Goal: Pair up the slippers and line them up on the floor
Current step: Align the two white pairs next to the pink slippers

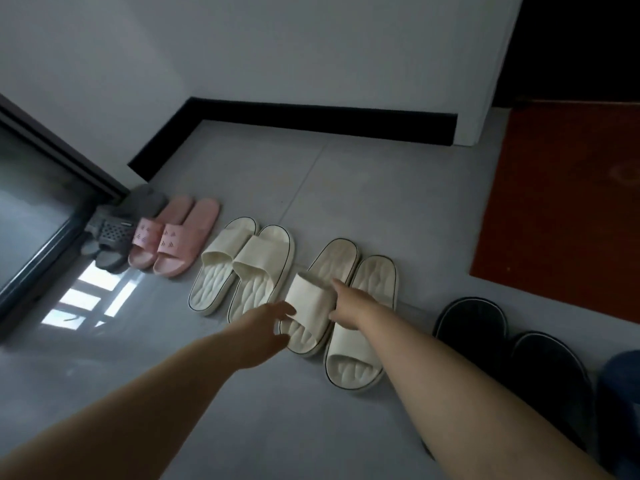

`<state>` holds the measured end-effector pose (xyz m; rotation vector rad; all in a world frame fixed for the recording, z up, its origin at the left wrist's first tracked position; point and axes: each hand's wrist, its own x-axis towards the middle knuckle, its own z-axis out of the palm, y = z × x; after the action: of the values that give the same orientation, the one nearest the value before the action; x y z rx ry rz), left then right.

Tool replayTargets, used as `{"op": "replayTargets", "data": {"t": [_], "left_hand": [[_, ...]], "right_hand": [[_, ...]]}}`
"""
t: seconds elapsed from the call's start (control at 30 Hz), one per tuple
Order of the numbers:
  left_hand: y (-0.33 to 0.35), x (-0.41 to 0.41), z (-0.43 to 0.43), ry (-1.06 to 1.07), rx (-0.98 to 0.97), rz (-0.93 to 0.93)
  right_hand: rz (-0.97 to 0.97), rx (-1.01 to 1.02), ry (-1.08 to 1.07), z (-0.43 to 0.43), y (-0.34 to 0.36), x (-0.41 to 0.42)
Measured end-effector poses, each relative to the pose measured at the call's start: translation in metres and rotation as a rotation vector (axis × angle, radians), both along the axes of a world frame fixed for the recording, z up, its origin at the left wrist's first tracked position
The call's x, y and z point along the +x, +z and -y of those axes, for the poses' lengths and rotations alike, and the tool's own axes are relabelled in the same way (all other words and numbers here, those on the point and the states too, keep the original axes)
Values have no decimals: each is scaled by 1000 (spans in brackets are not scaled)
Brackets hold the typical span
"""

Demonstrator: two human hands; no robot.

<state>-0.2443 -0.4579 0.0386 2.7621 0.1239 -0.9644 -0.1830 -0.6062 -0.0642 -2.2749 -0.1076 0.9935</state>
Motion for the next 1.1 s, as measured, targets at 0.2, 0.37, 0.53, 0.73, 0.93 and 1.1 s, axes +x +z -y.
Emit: {"op": "replayTargets", "data": {"t": [0.2,0.37,0.53,0.73,0.93,1.1], "left_hand": [[-52,34,-48,-112,146,27],[-62,94,-134,-188,352,141],[-68,128,-190,-308,282,12],[-67,126,-200,-465,200,-27],[-116,139,-208,-212,21,48],[-128,149,-211,-240,-44,111]], "right_hand": [[99,-121,-48,-18,-9,5],[100,-90,-322,-33,23,7],[122,214,-1123,-68,32,1],[116,482,-1804,-117,7,-22],[94,708,-2034,-131,-15,-50],[104,408,-1791,-119,-35,-61]]}}
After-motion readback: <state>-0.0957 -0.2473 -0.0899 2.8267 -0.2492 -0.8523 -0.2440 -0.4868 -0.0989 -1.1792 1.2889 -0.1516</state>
